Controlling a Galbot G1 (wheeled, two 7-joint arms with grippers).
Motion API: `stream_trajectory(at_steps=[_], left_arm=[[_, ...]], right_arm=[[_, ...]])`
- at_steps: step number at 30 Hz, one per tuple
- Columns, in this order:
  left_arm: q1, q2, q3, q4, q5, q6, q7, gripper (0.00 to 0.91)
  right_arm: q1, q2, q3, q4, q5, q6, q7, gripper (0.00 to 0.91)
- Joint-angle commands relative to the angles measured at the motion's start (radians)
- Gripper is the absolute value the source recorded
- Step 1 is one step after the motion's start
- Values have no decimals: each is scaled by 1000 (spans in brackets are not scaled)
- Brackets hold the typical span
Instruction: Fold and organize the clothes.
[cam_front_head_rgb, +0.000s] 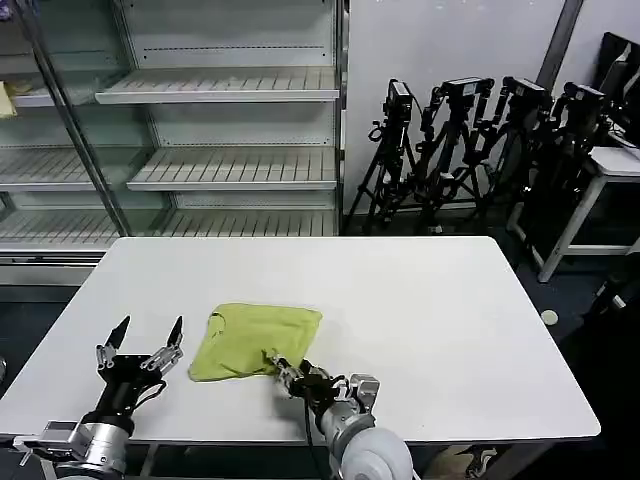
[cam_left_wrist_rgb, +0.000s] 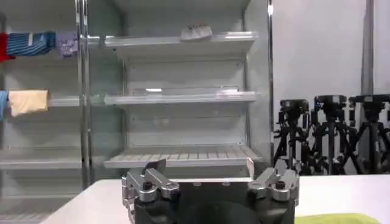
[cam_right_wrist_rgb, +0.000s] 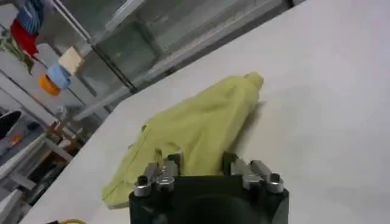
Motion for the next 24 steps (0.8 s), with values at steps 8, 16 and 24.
stream_trajectory(at_steps=[8,16,24], left_arm=[[-9,0,26,3,4,1,-1,907],[-8,-2,34,1,6,2,0,907],[-9,-2,33,0,5,2,1,907]], right_arm=[[-4,-74,37,14,-100,-24,-18,0],[-4,-89,24,8,-242,-62,-21,554],[-20,-118,26,67,-361,-25,-92,907]])
